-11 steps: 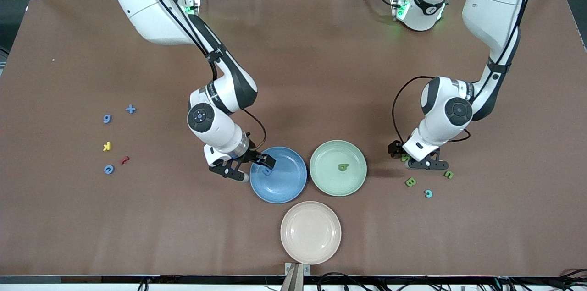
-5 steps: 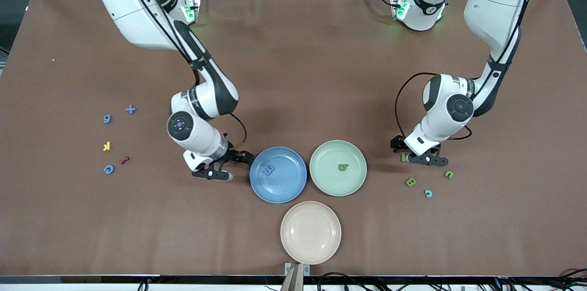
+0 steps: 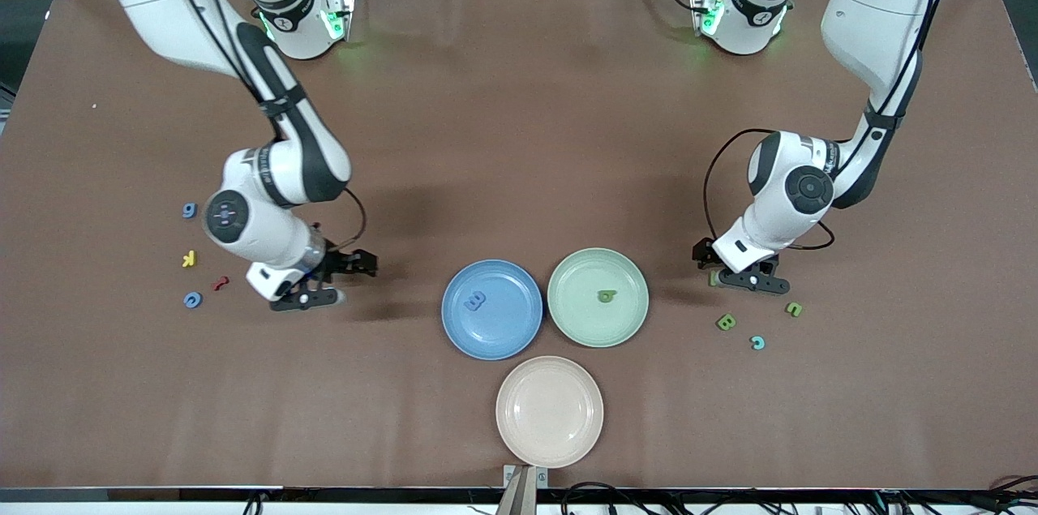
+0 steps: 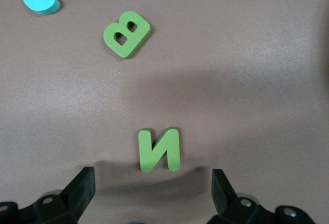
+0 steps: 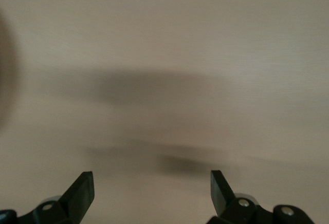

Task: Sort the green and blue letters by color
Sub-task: 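Grasp the green N with the left gripper while the right gripper returns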

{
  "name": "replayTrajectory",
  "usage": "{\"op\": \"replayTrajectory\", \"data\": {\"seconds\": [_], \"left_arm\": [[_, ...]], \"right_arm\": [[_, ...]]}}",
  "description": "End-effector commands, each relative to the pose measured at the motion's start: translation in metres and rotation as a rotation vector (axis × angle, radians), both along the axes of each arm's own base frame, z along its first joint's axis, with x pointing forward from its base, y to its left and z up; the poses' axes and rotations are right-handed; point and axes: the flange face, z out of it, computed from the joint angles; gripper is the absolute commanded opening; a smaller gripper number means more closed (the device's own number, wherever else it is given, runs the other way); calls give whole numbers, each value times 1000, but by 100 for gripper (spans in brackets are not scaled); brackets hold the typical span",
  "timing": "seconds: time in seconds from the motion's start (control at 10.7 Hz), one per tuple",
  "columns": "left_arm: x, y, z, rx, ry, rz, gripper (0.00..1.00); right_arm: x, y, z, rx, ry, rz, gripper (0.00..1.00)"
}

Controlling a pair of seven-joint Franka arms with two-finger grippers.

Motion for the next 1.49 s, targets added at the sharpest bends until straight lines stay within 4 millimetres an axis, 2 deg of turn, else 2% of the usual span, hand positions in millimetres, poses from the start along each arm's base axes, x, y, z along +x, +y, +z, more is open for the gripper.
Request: {"op": "replayTrajectory", "data": {"seconds": [0.0, 0.09, 0.19, 0.37, 0.56, 0.75, 0.93, 1.03, 1.12, 1.21, 1.4], "left_arm": [[4, -2, 1, 7, -25, -40, 100], [7, -4, -2, 7, -25, -39, 100], [9, -5, -2, 6, -27, -42, 100], [14, -5, 0, 4, -34, -39, 100], [16, -5, -5, 4, -31, -37, 100], [15, -5, -6, 3, -26, -32, 79], [13, -7, -6, 3, -21, -30, 53], [13, -7, -5, 3, -23, -30, 43], [12, -10, -4, 3, -23, -31, 34], [12, -10, -5, 4, -21, -30, 30], [11, -11, -4, 5, -20, -32, 18]], "right_arm": [[-6, -83, 11, -13, 21, 205, 100], [-10, -105, 13, -86, 18, 302, 100], [-19, -116, 19, -147, 24, 355, 100], [-52, -132, 33, -219, 39, 423, 100], [-74, -159, 28, -222, 63, 488, 100], [-75, -202, 26, -208, 43, 618, 100], [-88, -221, 15, -188, 66, 667, 100], [-95, -228, 7, -181, 64, 687, 100], [-106, -236, -3, -169, 77, 695, 100], [-114, -239, -10, -158, 90, 704, 100], [-123, -250, -15, -140, 87, 775, 100]]}}
